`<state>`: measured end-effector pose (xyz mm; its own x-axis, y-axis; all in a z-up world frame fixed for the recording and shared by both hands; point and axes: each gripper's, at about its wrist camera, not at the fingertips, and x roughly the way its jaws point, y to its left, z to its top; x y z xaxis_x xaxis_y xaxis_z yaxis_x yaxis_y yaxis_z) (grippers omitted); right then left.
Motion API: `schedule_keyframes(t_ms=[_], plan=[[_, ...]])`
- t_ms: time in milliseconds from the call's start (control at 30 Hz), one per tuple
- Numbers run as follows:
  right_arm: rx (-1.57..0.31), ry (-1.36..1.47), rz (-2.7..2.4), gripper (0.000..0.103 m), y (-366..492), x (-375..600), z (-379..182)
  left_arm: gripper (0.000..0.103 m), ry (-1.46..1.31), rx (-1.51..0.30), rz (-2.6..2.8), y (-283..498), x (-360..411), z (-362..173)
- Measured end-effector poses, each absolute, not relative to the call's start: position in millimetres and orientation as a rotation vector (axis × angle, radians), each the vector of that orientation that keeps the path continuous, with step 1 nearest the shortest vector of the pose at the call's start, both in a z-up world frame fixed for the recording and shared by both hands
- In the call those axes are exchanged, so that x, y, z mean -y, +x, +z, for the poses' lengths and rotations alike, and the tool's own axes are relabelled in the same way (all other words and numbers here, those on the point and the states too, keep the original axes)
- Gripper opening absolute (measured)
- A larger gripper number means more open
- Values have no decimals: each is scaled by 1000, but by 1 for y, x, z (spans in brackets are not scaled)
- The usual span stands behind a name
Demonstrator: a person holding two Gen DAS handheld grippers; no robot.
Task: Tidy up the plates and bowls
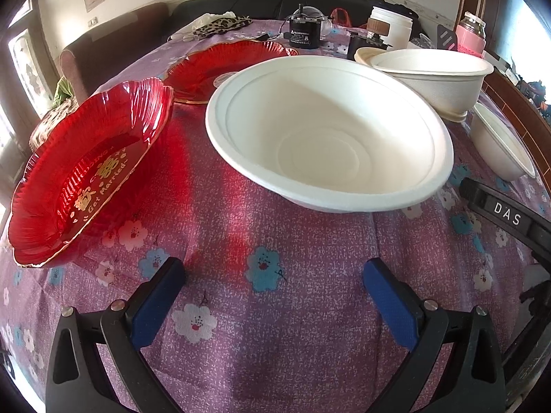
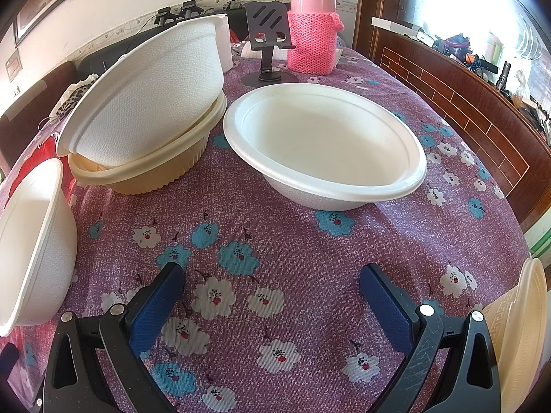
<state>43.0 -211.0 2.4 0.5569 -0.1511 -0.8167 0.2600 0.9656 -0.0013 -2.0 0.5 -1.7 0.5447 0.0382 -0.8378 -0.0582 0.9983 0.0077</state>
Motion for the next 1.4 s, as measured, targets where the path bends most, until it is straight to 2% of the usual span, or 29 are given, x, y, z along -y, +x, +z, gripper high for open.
schedule_keyframes(t_ms=[1400], plan=[[-950,126,-244,102,43,211,3,103,-25,-998,57,-2,0,-1]])
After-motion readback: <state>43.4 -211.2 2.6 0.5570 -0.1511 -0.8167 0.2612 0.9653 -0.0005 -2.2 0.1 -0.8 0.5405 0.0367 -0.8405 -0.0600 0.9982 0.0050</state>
